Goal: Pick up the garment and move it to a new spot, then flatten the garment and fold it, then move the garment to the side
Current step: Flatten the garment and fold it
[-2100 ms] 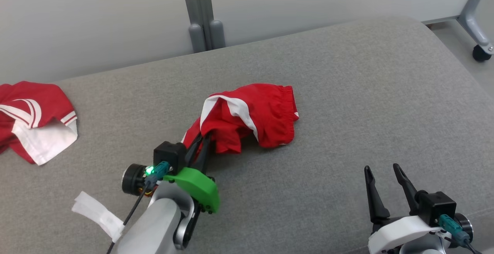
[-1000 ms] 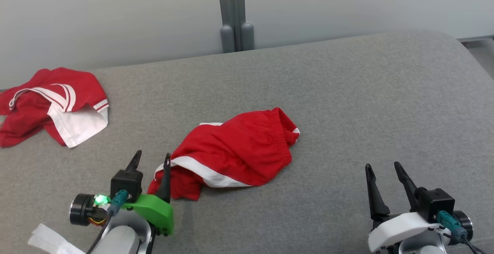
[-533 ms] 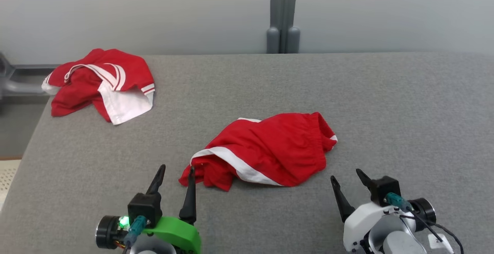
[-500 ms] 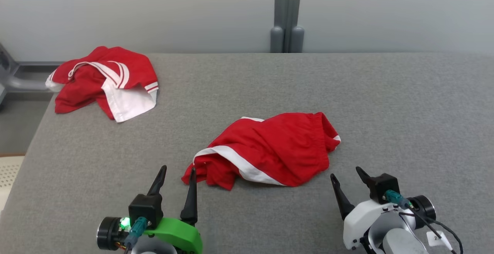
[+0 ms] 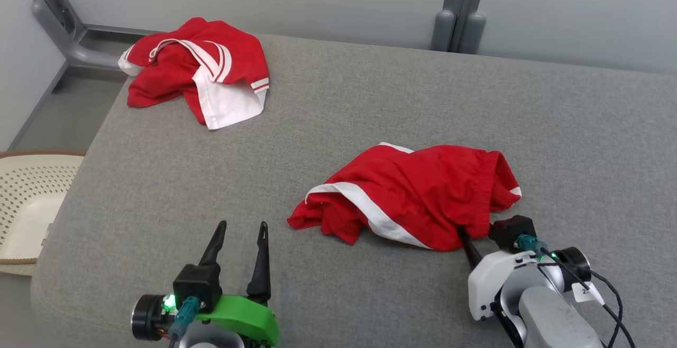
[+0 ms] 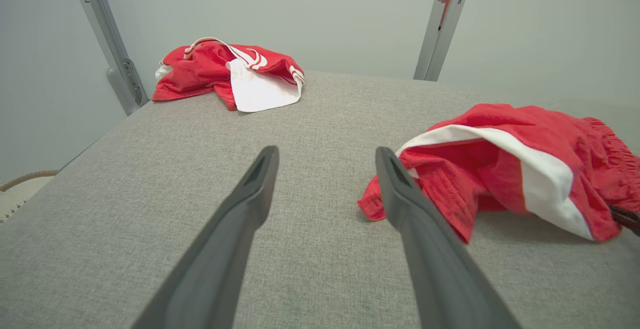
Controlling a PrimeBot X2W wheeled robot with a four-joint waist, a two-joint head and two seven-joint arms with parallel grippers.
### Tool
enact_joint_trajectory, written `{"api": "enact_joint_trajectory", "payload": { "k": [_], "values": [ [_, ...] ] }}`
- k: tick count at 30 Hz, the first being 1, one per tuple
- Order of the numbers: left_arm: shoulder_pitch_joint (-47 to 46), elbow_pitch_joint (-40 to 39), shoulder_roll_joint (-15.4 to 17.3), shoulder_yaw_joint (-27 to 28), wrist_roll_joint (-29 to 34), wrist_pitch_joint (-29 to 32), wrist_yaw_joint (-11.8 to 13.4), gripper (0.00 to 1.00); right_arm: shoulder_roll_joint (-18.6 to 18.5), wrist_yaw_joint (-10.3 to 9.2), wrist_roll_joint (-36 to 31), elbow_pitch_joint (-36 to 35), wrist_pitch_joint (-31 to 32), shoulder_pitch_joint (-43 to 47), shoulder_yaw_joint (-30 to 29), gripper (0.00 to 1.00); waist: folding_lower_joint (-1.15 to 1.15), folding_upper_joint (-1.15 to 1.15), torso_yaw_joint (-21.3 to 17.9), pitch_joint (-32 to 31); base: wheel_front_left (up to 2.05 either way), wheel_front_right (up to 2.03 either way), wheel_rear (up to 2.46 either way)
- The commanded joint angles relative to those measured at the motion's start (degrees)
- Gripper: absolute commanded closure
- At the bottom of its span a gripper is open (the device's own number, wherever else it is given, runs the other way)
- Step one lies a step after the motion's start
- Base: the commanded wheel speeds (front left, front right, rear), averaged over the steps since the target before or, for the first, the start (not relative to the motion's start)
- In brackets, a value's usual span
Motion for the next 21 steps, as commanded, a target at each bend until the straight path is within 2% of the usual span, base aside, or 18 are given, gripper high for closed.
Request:
{"api": "enact_joint_trajectory", "payload": {
  "k": [1, 8, 11, 14, 21],
  "values": [
    [0.9, -0.2, 0.2, 0.5, 0.8, 0.0, 0.0, 0.0, 0.1, -0.04, 0.5, 0.0, -0.8, -0.6, 0.5, 1.0, 0.0, 0.0, -0.7, -0.2, 0.0, 0.0, 0.0],
    [2.7, -0.3, 0.0, 0.9, 0.9, 0.0, -0.3, 0.0, 0.5, -0.04, 4.3, -5.7, -2.4, 3.4, -0.7, 1.0, 0.0, 0.0, -4.9, -2.7, 0.0, 0.0, 0.0],
    [3.5, -0.6, -0.2, 0.9, 1.1, 0.0, -0.4, 0.0, 0.6, -0.04, 5.8, -10.1, -2.0, 7.0, -3.6, 1.0, 0.0, 0.0, -6.8, -3.8, 0.0, 0.0, 0.0],
    [4.0, -1.0, -0.4, 1.0, 1.4, 0.0, -0.5, 0.0, 0.7, -0.04, 7.1, -14.7, 0.7, 10.7, -5.0, 1.0, 0.0, 0.0, -8.1, -4.3, 0.0, 0.0, 0.0],
    [4.4, -1.1, -0.7, 1.2, 1.8, 0.0, -0.8, 0.0, 0.8, -0.03, 13.3, -31.4, 11.0, 19.2, -4.7, 1.0, 0.0, 0.0, -9.5, -4.6, 0.0, 0.0, 0.0]
  ]
}}
